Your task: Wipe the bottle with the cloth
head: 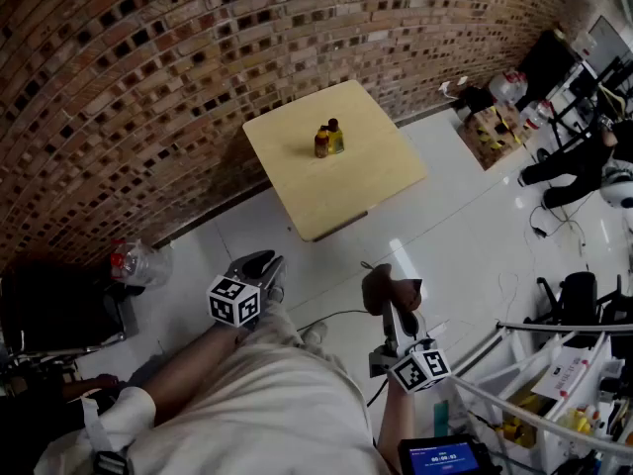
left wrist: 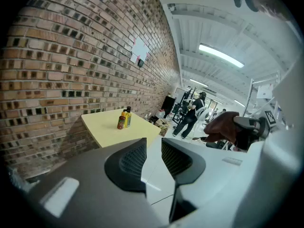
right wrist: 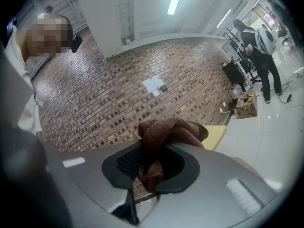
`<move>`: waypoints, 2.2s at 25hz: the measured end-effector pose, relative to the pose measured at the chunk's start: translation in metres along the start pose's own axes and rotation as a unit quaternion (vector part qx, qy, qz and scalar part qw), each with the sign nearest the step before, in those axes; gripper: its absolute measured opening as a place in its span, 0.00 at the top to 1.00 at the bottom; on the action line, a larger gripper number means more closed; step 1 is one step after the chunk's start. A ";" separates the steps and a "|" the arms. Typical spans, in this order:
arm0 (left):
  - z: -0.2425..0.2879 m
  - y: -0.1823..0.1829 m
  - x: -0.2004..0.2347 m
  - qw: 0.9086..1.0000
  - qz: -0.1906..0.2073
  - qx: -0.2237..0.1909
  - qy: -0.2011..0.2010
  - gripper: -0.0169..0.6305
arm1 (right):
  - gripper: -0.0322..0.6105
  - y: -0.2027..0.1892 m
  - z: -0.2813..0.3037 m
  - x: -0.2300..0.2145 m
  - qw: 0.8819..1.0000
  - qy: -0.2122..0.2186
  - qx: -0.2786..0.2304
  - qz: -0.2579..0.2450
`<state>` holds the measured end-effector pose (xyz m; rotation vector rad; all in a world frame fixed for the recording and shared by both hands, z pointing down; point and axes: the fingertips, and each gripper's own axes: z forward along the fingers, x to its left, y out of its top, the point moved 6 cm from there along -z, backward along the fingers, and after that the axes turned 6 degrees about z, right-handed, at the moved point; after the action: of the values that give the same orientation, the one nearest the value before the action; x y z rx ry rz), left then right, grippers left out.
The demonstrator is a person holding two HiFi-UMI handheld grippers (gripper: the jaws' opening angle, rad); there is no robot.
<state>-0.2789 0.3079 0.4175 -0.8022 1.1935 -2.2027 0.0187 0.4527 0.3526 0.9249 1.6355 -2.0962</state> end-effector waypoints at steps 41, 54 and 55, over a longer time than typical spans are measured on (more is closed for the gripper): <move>0.197 0.130 0.230 0.991 0.074 0.055 -0.100 0.79 | 0.84 0.042 0.292 -0.021 0.994 -0.094 -0.040 0.027; 0.308 0.168 0.190 0.986 0.118 0.103 -0.061 0.74 | 0.84 0.103 0.362 -0.140 0.997 -0.039 0.045 0.056; 0.319 0.171 0.188 0.985 0.126 0.106 -0.058 0.74 | 0.84 0.111 0.371 -0.147 0.997 -0.031 0.049 0.052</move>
<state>-0.1613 -0.0804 0.4587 -0.6452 0.9301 -2.0043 0.0871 0.0497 0.4170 0.9455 1.4336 -2.1282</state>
